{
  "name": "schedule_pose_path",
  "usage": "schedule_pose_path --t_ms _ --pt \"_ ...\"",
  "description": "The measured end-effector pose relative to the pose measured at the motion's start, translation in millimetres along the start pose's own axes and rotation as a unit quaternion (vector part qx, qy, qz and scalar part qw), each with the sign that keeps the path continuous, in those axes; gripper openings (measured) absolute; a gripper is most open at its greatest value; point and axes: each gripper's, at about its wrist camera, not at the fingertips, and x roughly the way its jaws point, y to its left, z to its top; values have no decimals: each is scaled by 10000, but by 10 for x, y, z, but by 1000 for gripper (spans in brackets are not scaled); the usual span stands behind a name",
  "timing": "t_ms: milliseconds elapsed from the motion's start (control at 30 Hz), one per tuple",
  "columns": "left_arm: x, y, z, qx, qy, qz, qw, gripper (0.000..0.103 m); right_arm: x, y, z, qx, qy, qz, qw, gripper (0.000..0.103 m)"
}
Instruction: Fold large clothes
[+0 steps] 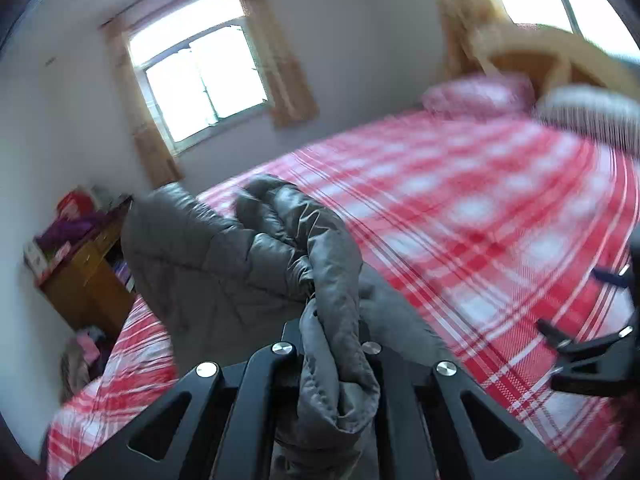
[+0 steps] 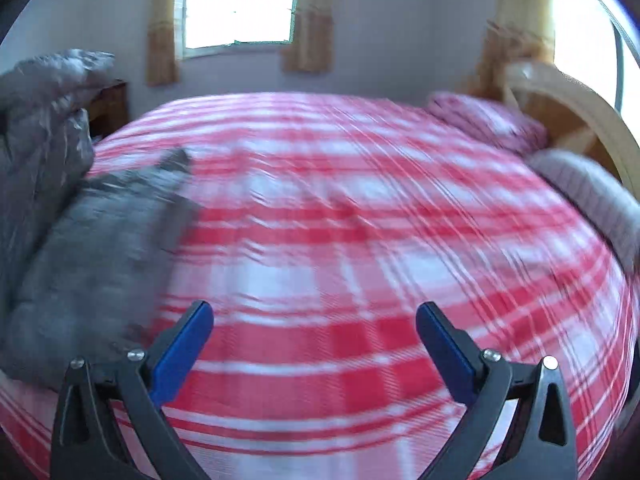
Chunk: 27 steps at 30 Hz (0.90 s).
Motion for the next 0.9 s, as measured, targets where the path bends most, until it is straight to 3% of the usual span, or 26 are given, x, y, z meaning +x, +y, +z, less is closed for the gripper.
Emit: schedule_pose_path --t_ms 133,233,333,400,433,467,500,533,600,633,733,767,833,900 --pt "398 -612 -226 797 270 -3 9965 5 148 -272 -148 250 260 -67 9993 103" --pt "383 -862 -312 1322 93 227 9909 9 221 -436 -182 557 461 59 9974 103" --pt "205 -856 -241 1390 80 317 9898 12 252 -497 -157 642 481 128 9967 103" --pt "-38 -795 -168 1389 -192 421 9892 26 256 -508 -139 624 461 90 9969 103" --pt "-222 -726 -120 1339 -387 419 9894 49 247 -516 -122 624 437 61 9971 103" --pt "-332 -676 -90 1283 -533 425 9894 83 235 -524 -98 620 406 20 9972 103" --pt "-502 -573 -49 1164 -759 498 9890 94 217 -529 -64 597 368 -27 9975 103" --pt "-618 -478 -22 1057 -924 586 9884 102 200 -534 -52 583 325 -64 9978 102" --pt "-766 -202 26 785 -1066 686 9888 102 176 -557 61 629 223 -80 9977 99" --pt "-757 -67 41 643 -965 745 9904 102 135 -556 152 660 165 -45 9977 99" --pt "-468 494 15 40 -468 1424 9887 102 -59 -424 551 551 -117 87 9984 93" --pt "-263 752 -24 -232 -99 1788 9836 102 -134 -343 698 497 -213 161 9984 91" --pt "45 1164 -132 -781 460 2144 9725 102 -287 -81 1015 328 -396 420 9978 89" --pt "367 1582 -265 -1415 966 2474 9536 102 -356 207 1278 205 -417 758 9960 89"
